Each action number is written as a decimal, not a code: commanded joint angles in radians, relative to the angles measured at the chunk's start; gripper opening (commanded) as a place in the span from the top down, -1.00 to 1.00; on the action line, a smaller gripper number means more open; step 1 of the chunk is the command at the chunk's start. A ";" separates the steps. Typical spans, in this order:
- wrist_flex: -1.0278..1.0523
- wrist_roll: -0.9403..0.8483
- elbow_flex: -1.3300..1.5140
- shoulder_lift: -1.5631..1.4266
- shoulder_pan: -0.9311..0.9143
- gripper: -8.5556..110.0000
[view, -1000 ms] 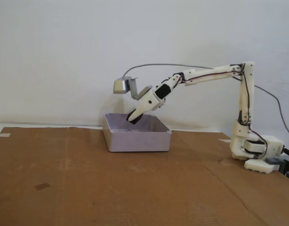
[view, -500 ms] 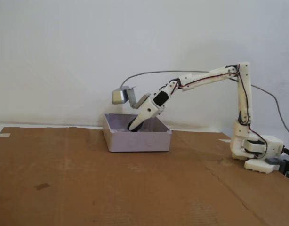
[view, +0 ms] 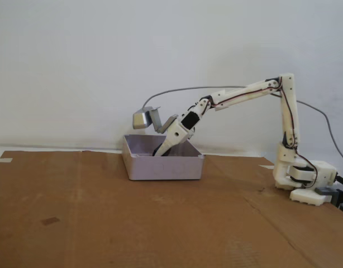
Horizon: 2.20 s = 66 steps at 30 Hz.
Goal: Grasp a block and put it in the box.
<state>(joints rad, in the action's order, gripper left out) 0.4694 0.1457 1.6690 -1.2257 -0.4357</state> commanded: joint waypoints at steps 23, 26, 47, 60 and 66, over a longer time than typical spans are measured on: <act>-0.037 -0.006 -0.025 -0.041 -0.002 0.20; -0.038 -0.008 -0.025 -0.041 -0.003 0.20; -0.037 -0.009 -0.078 -0.061 0.006 0.20; -0.034 -0.009 -0.114 -0.112 0.009 0.04; -0.034 -0.011 -0.124 -0.147 0.011 0.15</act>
<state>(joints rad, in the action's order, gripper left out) 0.4694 0.1457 1.6690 -1.2257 -0.4357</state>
